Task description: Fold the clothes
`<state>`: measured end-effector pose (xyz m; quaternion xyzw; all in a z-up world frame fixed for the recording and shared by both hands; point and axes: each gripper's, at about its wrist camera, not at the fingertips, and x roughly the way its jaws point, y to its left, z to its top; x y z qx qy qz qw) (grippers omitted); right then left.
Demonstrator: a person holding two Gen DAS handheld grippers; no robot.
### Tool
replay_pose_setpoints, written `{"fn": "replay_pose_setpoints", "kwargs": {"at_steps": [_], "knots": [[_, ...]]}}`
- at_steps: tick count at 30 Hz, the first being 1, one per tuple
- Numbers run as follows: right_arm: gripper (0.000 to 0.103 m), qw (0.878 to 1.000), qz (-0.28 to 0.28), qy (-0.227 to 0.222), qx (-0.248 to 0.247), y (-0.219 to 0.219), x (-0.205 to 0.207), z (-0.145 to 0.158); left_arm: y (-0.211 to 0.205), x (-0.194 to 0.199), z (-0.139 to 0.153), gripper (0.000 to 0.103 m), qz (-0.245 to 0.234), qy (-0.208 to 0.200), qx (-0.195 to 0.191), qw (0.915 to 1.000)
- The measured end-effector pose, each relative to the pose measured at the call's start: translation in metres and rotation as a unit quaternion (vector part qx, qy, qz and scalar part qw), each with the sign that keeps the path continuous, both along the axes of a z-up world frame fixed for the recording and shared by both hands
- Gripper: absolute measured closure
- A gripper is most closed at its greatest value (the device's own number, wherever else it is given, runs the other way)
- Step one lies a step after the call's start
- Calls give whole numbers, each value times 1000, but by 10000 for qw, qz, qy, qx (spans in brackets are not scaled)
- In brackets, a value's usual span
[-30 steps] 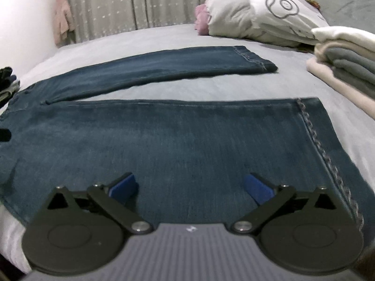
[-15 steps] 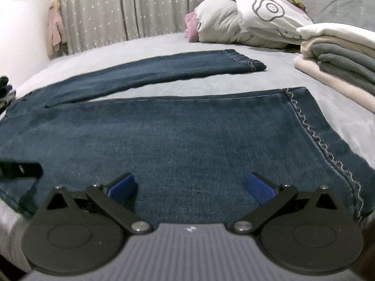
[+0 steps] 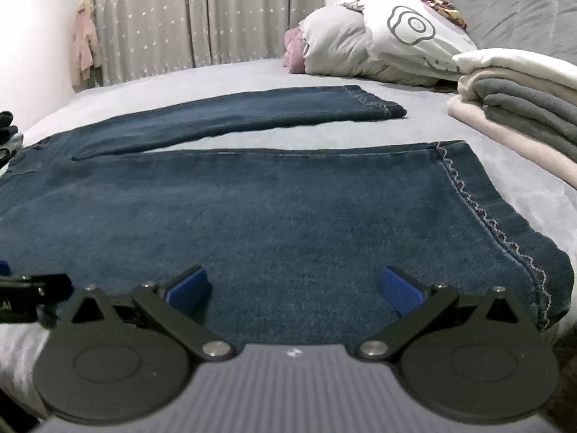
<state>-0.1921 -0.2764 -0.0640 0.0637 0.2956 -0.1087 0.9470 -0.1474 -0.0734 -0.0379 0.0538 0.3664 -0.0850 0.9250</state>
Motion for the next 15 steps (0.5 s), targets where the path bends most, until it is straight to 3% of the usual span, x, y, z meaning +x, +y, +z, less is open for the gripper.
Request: {"fn": "replay_pose_setpoints", "kwargs": {"at_steps": [7, 11, 15], "knots": [[1, 9999, -106, -17, -66, -13, -12, 2, 0, -2, -1, 1, 17, -21, 3, 10000], [1, 9987, -511, -48, -59, -28, -21, 3, -1, -3, -1, 0, 44, -37, 12, 10000], [1, 9919, -1265, -95, -58, -45, -24, 3, -2, -2, -1, 0, 50, -23, 26, 10000]]}}
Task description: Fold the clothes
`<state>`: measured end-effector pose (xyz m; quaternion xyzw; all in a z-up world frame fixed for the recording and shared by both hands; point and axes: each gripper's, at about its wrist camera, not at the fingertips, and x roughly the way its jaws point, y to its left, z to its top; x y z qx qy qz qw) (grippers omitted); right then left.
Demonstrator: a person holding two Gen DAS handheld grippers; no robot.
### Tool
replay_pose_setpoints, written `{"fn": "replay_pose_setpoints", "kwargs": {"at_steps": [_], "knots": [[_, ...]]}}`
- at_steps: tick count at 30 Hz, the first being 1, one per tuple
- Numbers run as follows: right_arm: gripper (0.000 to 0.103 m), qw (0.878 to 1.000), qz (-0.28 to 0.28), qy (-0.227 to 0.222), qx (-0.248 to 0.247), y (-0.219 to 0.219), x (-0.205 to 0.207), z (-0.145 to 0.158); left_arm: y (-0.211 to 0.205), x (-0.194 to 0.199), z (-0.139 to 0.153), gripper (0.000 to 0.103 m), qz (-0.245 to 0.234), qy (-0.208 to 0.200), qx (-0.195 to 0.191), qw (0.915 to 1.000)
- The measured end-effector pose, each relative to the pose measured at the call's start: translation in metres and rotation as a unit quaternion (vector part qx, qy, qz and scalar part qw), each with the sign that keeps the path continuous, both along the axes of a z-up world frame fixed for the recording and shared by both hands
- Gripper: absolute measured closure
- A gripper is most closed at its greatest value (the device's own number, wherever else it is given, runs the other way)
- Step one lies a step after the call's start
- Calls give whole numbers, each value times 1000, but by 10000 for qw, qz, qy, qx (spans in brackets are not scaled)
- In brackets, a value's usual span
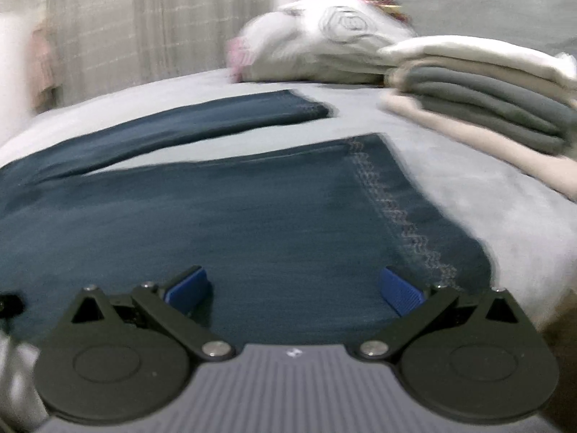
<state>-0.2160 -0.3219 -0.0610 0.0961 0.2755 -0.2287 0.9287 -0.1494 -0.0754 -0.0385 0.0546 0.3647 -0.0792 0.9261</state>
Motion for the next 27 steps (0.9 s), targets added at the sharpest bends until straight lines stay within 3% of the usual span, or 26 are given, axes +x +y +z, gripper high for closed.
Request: {"fn": "replay_pose_setpoints", "kwargs": {"at_steps": [6, 9, 14, 21, 27], "knots": [[0, 9975, -330, -59, -621, 23, 0, 0, 1, 2, 6, 1, -37, 135, 31, 9999], [0, 9975, -111, -248, -653, 33, -4, 12, 1, 2, 12, 1, 4, 286, -18, 9996], [0, 9984, 438, -119, -347, 46, 1, 39, -1, -3, 22, 1, 90, 524, -77, 9986], [0, 9937, 1096, 76, 233, 61, 2, 59, 2, -10, 35, 1, 179, 787, -606, 9949], [0, 9934, 1117, 201, 139, 69, -1, 63, -3, -17, 42, 1, 163, 650, -463, 9967]]}}
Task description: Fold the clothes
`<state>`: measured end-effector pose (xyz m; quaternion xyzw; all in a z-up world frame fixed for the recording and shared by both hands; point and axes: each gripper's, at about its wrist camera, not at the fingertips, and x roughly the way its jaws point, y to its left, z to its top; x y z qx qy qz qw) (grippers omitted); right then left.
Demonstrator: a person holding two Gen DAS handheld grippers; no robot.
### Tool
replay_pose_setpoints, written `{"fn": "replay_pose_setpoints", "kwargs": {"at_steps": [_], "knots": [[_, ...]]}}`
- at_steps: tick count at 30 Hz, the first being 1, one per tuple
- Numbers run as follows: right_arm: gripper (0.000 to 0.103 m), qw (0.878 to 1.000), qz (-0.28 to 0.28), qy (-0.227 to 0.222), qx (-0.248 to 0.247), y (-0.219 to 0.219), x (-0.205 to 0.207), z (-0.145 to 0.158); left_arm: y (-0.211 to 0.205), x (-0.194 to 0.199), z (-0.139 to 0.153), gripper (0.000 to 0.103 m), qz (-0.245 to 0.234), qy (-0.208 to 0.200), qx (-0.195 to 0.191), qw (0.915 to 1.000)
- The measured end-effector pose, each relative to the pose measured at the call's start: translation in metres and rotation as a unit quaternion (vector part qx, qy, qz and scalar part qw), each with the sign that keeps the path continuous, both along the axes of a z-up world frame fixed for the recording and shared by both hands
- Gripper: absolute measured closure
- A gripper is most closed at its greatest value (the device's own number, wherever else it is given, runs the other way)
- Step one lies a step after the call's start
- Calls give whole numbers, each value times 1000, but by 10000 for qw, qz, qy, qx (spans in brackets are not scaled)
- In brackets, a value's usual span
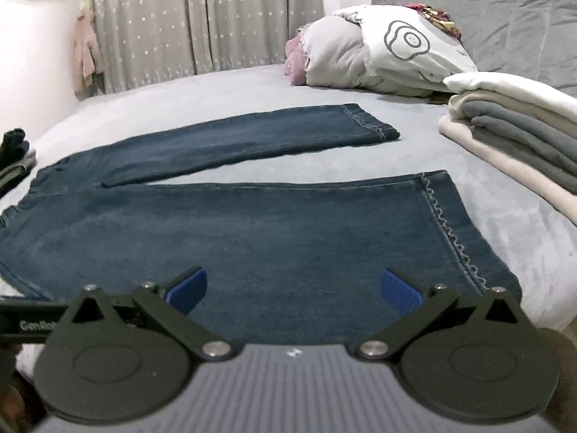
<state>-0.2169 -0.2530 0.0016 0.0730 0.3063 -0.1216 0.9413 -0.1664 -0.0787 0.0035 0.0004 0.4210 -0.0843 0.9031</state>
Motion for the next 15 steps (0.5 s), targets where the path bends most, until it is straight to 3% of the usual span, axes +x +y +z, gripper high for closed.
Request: {"fn": "replay_pose_setpoints", "kwargs": {"at_steps": [15], "knots": [[0, 10000, 72, 23, -22, 4, -5, -3, -5, -6, 2, 1, 36, -118, 201, 9997]]}}
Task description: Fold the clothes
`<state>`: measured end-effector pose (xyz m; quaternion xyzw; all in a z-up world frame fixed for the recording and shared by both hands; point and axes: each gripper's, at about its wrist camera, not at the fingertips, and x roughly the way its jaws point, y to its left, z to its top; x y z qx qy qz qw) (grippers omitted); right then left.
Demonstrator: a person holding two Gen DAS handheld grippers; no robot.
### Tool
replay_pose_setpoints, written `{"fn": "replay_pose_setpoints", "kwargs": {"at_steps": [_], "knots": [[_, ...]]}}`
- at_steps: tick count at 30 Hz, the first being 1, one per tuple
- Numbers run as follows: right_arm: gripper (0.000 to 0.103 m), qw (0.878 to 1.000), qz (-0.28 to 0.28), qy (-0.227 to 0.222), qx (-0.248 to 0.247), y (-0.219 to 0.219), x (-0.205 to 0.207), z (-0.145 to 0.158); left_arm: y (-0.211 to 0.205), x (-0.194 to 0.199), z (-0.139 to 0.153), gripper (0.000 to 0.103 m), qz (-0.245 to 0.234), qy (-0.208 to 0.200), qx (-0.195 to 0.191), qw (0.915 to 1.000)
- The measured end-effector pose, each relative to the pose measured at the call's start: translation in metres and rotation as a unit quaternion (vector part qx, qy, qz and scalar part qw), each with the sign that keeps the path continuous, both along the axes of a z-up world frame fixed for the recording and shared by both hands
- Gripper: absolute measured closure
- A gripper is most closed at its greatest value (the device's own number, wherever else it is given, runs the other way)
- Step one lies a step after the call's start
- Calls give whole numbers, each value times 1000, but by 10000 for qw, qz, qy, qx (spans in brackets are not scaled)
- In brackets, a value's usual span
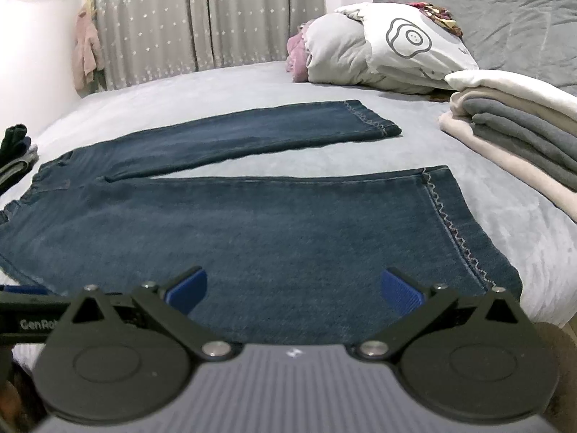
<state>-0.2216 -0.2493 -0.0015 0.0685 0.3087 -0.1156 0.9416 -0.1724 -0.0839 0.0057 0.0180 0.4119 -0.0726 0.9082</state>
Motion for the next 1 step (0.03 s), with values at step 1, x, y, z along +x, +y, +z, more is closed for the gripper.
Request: {"fn": "replay_pose_setpoints", "kwargs": {"at_steps": [1], "knots": [[0, 10000, 5, 3, -4, 0, 0, 0, 0, 0, 0, 1, -9, 17, -1, 10000]]}}
